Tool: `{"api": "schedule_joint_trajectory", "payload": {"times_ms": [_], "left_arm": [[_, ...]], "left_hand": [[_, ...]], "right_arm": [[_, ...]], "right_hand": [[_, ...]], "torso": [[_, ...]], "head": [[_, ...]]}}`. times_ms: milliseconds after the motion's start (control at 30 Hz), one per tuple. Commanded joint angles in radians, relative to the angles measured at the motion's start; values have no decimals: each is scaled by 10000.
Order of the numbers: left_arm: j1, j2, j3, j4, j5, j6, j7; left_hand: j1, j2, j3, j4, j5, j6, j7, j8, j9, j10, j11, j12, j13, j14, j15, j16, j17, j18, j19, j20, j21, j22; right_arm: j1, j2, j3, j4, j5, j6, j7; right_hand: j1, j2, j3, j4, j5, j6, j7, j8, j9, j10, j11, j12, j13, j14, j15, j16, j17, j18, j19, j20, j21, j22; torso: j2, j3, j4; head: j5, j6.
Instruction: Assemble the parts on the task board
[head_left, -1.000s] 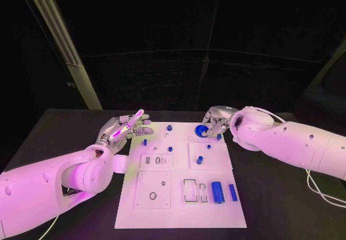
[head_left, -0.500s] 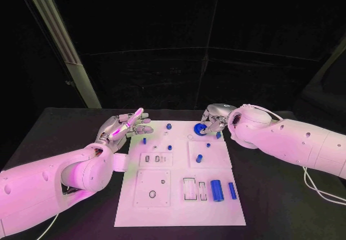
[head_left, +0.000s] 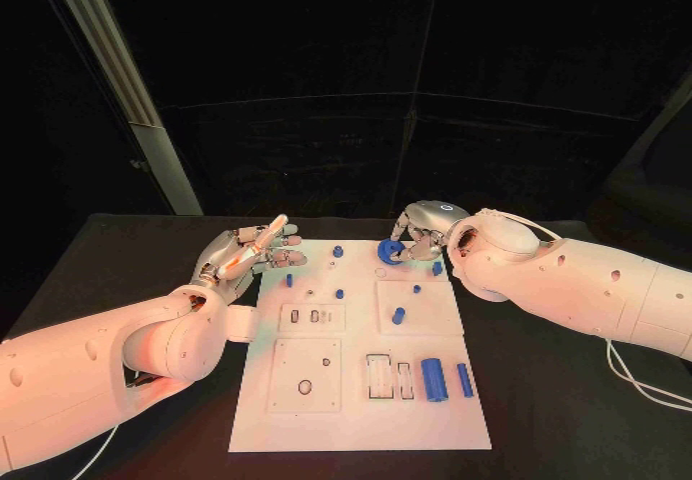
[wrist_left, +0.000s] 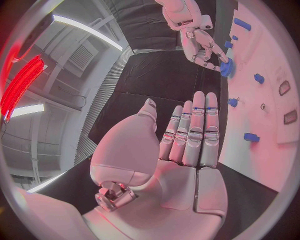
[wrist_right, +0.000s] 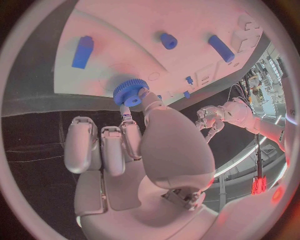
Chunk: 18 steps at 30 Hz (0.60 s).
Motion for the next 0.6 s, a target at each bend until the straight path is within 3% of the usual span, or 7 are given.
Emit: {"api": "schedule_joint_trajectory", "payload": {"times_ms": [33,300,600], "left_arm": [[14,6,4,8,-23,172,18],[14,5,4,2,-23,174,14],[14,39,3,-9,-23,180,18]], "left_hand": [[7,60,-45,3,7,55,36,-34,-9,-36,34,-68,-14,85,14,-50,9,143,61,-22,-36,-9],[7,60,-45,3,7,55,36,-34,-9,-36,34,-68,-14,85,14,-50,9,143,61,-22,-36,-9],[7,60,-45,3,7,55,36,-34,-9,-36,34,-68,-14,85,14,-50,9,143,61,-22,-36,-9]], "right_arm": [[19,-20,7,313,-454,-777,5],[18,318,7,958,-1133,-976,-261],[18,1133,2,683,-1509,-685,-427]], "right_hand": [[130,228,119,14,87,208,-132,-7,55,78,24,69,323,713,-47,22,875,-98,68,4,51,30],[-93,117,281,78,141,214,-115,-80,31,68,40,44,337,713,-35,24,886,-108,87,8,77,81],[-144,99,334,92,102,216,-113,-100,26,70,43,45,349,711,-32,20,879,-110,91,11,83,96]], "torso": [[-4,-8,10],[6,-6,25],[11,-15,28]], "head": [[-2,30],[69,91],[127,85]]}}
